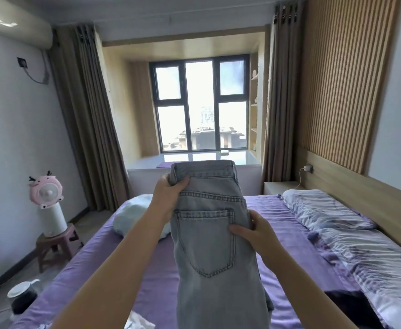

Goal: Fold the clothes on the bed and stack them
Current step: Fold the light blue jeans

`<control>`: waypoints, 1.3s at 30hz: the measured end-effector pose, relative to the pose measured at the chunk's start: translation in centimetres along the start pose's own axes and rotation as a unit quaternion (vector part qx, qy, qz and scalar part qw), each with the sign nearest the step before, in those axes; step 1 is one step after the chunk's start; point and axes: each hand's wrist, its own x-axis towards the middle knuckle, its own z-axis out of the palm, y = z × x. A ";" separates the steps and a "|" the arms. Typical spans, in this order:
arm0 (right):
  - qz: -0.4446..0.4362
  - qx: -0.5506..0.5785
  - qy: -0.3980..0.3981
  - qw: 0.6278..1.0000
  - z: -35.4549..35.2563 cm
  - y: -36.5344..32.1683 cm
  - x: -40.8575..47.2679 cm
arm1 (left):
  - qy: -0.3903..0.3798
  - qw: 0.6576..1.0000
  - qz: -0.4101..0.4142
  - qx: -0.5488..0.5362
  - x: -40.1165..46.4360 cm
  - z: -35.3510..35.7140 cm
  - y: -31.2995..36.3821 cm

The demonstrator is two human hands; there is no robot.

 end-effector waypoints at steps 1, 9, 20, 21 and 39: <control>-0.008 -0.002 0.003 1.000 0.3 0.0 -0.1 | 0.017 1.000 -0.007 0.011 -0.2 -0.4 -0.2; -0.047 -0.048 -0.101 0.993 4.9 -0.1 -0.2 | -0.027 0.746 0.461 0.480 -4.2 -0.6 -0.2; 0.032 0.073 -0.184 0.980 5.5 3.6 -3.3 | -0.083 0.603 0.459 0.646 -4.1 -0.2 -3.8; 0.046 0.078 -0.201 0.975 4.8 4.6 -3.7 | -0.070 0.600 0.487 0.631 -3.7 -0.4 -3.5; 0.130 0.050 -0.175 0.975 0.9 10.6 -5.4 | -0.068 0.543 0.435 0.715 0.5 -4.4 0.5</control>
